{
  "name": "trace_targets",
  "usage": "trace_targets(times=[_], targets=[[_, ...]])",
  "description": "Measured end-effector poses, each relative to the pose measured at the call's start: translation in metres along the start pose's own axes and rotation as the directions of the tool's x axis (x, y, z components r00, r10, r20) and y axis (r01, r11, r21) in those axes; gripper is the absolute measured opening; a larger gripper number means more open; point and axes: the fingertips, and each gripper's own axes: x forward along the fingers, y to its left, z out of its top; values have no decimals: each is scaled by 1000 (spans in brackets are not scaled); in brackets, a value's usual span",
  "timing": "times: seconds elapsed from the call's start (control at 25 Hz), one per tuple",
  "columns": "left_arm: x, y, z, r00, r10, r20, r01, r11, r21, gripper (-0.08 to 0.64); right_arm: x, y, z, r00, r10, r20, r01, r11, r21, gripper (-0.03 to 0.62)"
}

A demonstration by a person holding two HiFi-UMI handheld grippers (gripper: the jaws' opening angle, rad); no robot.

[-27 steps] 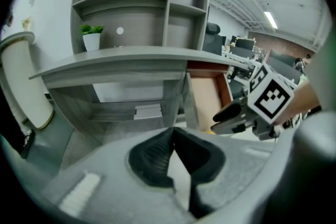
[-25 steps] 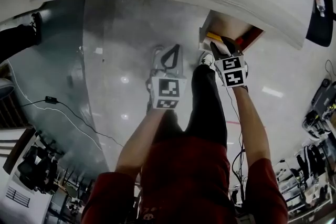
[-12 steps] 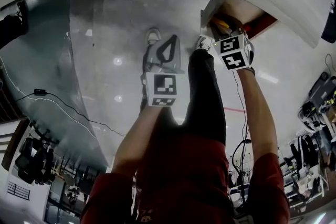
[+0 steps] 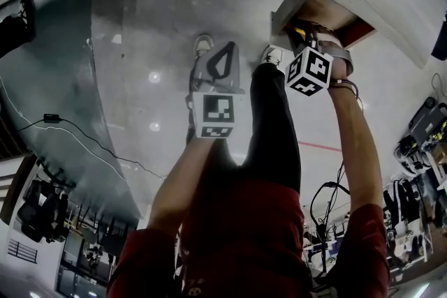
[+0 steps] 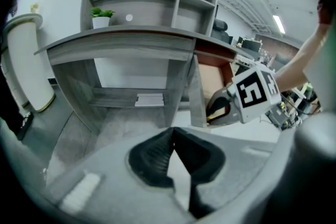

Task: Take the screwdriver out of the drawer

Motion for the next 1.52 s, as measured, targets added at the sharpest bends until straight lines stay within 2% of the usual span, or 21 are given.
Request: trace_targets(times=[0.2,0.4,0.56,1.0,1.2,1.52], targets=[[4,4,-6,1000,-2,-2,2,1000,0,-3,9,4,0,998,70,0,-70,996,49,74],[8,5,-8,1000,-1,-6,1,1000,-8,-3,15,4,0,979,202,-42,-196,975,106,71],[6,3,-7,1000,0,-4,0,1000,-6,-3,13,5,0,970,243,-30,-238,964,120,69],[5,-3,-5,1000,-4,-3,4,1000,3,-3,14,6,-5,973,232,-3,-229,963,141,66],[-8,-4,1,1000,-9,-1,9,1000,15,-3,-4,11,1,976,216,3,-215,968,129,66],[-22,-9,24,1000,-18,20,18,999,42,-3,-34,3,8,986,162,38,-166,971,171,66]])
